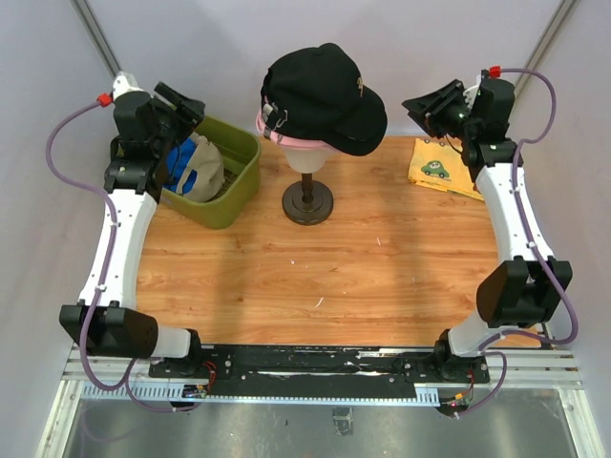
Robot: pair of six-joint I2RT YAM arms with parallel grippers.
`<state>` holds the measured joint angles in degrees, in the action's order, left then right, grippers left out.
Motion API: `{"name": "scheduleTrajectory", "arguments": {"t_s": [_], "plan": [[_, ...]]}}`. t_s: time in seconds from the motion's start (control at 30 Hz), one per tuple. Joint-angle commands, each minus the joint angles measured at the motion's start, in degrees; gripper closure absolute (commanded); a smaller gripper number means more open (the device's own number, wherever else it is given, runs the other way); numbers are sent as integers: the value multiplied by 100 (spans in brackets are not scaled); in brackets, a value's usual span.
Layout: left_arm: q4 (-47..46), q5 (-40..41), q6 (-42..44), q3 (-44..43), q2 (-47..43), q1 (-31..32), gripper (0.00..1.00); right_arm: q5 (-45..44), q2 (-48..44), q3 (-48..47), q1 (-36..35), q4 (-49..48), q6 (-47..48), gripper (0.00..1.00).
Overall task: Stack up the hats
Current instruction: Stack the hat on the hat, then pick up the hat from the bin.
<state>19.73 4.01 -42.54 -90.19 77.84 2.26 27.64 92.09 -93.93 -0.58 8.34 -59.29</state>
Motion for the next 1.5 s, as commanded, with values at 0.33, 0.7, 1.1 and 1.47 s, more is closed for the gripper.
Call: {"name": "scheduleTrajectory", "arguments": {"t_s": [0.33,0.7,1.1,1.47], "plan": [[581,1038,637,99,1318,-137,27,-558,-934,1020,-173,-144,963,62],[141,1740,1265,-337,2351,-241,23,-621,-1147,1438,-525,-244,1131,62],[-614,1456,1629,-642,3268,-325,22,-759,-1291,1581,-733,-200,1409,62],[-1285,1093,1825,166,3157,-332,30,-900,-1514,1626,-732,80,1683,62]]}}
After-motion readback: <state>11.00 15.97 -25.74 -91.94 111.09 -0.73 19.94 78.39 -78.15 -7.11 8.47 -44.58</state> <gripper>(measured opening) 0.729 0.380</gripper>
